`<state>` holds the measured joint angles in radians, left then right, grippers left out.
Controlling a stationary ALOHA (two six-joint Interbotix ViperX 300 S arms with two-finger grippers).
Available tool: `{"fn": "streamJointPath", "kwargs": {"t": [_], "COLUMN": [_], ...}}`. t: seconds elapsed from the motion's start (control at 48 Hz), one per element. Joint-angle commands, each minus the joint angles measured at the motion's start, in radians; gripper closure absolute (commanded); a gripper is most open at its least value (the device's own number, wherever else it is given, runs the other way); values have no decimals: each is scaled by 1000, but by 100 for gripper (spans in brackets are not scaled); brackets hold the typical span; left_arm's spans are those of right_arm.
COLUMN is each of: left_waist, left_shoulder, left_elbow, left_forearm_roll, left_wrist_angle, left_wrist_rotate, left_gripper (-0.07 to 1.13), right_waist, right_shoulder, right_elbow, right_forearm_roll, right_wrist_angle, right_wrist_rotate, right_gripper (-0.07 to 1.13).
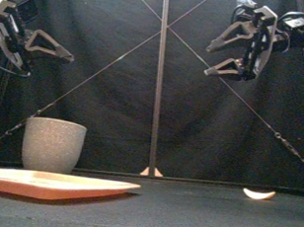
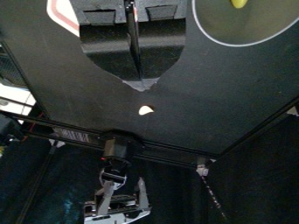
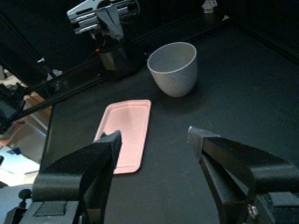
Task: Pick the banana then place it in the grey bowl
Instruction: Drop banana in the grey bowl and return to neutral
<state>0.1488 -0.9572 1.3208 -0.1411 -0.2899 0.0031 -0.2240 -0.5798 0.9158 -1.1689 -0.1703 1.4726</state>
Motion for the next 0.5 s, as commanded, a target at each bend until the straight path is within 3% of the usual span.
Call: {"fn": "streamJointPath", "kwargs": {"t": [0.021,0.208,0.5], "left_waist": [2,3,5], "left_shoulder": [0,-20,-89], "left_elbow": [-21,-8,-57], "left_forearm_roll": [2,-40,-78], "left_wrist_angle": [-11,-14,-34], "left_wrist_rotate": [-3,-6,-6], "left_gripper": [107,107,107], "right_waist": [-2,-6,-5], "right_shoulder": [-17,-14,-18], "right_elbow": [18,55,101], "right_forearm_roll": [67,212,233], "right_wrist_angle": [-5,-5,-5], "right_wrist_rotate": [11,-8,-15], "right_gripper": [11,11,11]}}
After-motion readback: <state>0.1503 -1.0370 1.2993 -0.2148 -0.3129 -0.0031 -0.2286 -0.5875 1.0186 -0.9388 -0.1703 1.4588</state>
